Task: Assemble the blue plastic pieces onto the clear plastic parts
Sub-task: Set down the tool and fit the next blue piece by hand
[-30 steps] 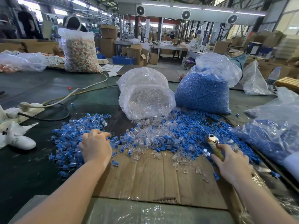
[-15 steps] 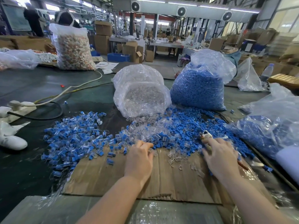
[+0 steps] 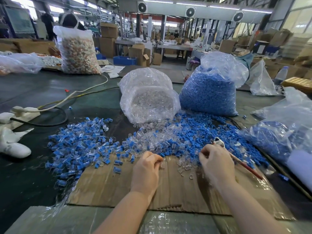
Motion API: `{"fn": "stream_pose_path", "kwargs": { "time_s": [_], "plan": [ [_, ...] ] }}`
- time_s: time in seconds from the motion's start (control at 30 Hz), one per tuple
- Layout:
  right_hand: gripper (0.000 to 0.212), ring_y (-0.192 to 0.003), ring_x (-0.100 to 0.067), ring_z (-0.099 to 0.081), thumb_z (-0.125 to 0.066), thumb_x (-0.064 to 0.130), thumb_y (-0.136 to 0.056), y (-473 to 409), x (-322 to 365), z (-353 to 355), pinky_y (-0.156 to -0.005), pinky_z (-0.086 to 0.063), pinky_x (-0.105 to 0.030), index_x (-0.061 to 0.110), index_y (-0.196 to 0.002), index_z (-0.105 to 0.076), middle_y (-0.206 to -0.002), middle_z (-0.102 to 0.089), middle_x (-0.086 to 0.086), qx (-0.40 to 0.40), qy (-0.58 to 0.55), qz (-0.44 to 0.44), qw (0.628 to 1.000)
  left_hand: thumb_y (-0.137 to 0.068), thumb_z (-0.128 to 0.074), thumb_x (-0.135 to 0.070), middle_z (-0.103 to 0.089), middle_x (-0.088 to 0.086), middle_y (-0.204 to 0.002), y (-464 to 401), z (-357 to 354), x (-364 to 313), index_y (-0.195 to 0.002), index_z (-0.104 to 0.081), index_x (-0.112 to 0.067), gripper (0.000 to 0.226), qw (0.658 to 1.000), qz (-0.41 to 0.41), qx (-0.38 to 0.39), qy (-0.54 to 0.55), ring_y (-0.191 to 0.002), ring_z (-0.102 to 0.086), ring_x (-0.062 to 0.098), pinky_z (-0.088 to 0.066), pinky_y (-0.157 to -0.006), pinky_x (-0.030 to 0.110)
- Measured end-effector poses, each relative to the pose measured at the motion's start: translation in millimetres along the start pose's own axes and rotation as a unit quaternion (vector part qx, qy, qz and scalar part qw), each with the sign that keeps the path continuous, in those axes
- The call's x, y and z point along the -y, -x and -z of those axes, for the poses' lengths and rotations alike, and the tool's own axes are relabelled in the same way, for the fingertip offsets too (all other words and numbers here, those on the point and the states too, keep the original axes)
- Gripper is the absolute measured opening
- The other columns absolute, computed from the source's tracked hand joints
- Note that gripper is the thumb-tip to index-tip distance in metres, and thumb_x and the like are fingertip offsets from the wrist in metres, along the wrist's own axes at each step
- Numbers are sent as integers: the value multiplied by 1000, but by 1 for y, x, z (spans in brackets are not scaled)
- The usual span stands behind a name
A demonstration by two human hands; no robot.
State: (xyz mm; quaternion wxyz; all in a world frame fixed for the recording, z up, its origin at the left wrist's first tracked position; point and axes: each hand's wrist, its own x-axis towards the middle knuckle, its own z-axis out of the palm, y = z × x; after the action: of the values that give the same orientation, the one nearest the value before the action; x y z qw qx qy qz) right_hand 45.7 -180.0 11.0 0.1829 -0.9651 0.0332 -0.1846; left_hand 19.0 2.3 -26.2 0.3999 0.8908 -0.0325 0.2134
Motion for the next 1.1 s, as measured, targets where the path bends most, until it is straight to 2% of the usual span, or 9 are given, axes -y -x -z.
{"fn": "stream_pose_path", "kwargs": {
  "time_s": [0.13,0.2,0.33,0.47,0.63,0.77,0.9,1.1],
  "plan": [
    [10,-65,-2,-49,-60,22,-88,22,28,-7,-58,-31,-11,19,-79,-64,-71,-58,9,-7,-95,35,995,-86,-62,-18,-59,-11,-91,1,1,-2,-101,-68,-15,16,1000,-9,9,14,-78,-49,-4,-37,-74,-2],
    [11,-60,-1,-47,-63,21,-85,33,41,-15,-54,-28,-11,19,-75,-65,-67,-60,10,-8,-135,40,990,-86,-63,-16,-62,-8,-90,1,3,-3,-99,-70,-14,15,1000,-11,3,19,-77,-50,-4,-35,-72,-4],
    [6,-63,-9,-53,-66,18,-82,47,53,-28,-60,-34,-21,19,-76,-66,-70,-66,7,-20,-184,49,982,-81,-68,-8,-67,-3,-91,1,5,-2,-97,-71,-12,17,999,-5,-1,32,-79,-56,2,-35,-72,-5],
    [4,-75,-15,-58,-67,14,-82,53,51,-34,-71,-45,-32,18,-81,-66,-77,-65,8,-12,-219,68,973,-80,-68,-4,-64,-7,-88,0,4,0,-105,-69,-13,27,998,11,20,58,-78,-57,-1,-38,-72,-3],
    [9,-78,-16,-52,-70,17,-81,55,51,-35,-75,-37,-33,18,-76,-63,-78,-57,9,-62,-207,75,974,-82,-67,-10,-62,-15,-79,0,7,0,-89,-70,-22,14,996,41,25,79,-75,-57,-5,-44,-70,4],
    [11,-76,-17,-51,-71,19,-81,56,52,-35,-75,-36,-36,18,-74,-62,-76,-56,9,-63,-198,75,975,-85,-64,-16,-64,-12,-72,-1,8,1,-75,-59,-32,20,989,84,29,116,-70,-60,1,-48,-66,12],
    [11,-78,-18,-52,-71,20,-81,58,52,-34,-76,-36,-39,19,-74,-62,-76,-57,9,-58,-191,79,977,-86,-62,-15,-64,-7,-70,-1,9,-1,-76,-57,-32,21,984,105,39,141,-65,-61,2,-52,-65,18],
    [14,-75,-17,-50,-71,18,-80,58,53,-33,-73,-33,-35,19,-72,-60,-75,-56,9,-72,-177,73,979,-86,-62,-10,-66,-3,-72,-1,12,-2,-79,-60,-25,16,969,120,80,202,-64,-64,5,-56,-67,22]
  ]
}}
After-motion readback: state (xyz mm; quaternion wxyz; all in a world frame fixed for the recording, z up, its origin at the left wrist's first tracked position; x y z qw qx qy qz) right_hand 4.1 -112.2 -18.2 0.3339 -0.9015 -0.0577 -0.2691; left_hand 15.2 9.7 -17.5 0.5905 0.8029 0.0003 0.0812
